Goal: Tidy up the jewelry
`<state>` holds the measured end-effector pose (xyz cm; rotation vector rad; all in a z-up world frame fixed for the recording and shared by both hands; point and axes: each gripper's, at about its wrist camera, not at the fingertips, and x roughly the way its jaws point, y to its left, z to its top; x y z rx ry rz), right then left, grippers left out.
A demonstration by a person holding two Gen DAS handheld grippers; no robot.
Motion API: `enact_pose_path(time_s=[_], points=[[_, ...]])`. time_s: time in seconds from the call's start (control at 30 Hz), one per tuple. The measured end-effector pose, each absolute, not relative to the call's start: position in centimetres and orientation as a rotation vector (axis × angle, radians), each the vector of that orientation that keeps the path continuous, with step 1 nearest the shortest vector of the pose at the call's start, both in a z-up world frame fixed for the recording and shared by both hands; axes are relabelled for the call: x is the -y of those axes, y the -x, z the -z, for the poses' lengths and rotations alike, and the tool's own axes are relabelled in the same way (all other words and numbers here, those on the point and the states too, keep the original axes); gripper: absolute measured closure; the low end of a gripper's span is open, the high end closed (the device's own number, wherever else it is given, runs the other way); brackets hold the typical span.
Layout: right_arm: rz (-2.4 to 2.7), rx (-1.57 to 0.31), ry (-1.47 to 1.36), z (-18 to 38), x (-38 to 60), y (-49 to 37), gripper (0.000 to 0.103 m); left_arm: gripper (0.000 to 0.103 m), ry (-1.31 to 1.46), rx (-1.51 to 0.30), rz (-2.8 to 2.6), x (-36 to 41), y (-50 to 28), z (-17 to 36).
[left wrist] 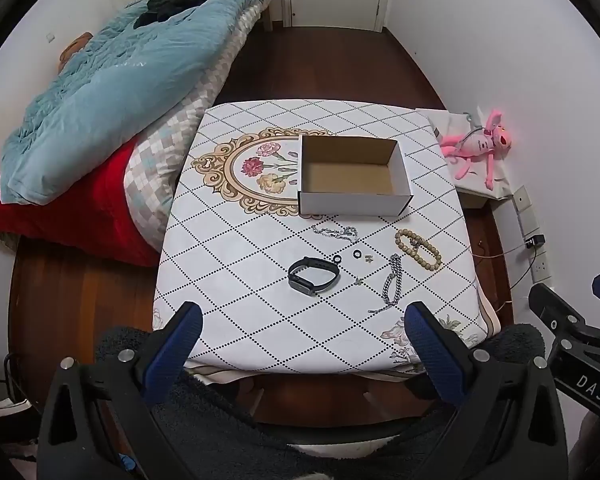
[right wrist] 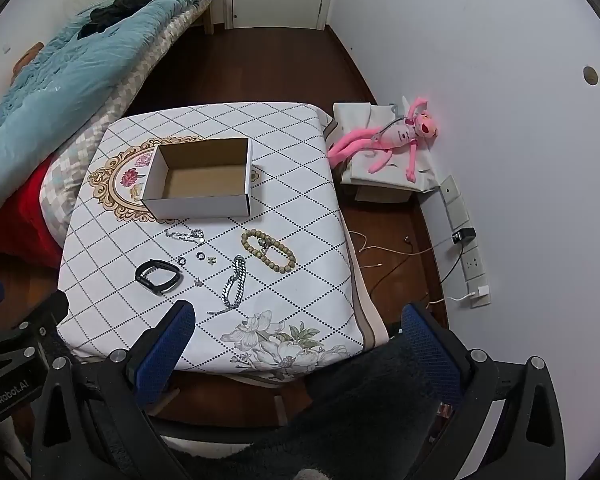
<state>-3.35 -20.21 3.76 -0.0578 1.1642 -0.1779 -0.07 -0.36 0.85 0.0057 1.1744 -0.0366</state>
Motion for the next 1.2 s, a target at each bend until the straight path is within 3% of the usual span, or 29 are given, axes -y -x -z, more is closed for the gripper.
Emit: enact_pose_path(time_s=[1.2], points=[[0.172, -1.144, 0.061, -4.8, 20.4, 3.3, 0.0, 0.0, 0.002, -1.158, 0.041, 0.7, -0.1, -2.1]])
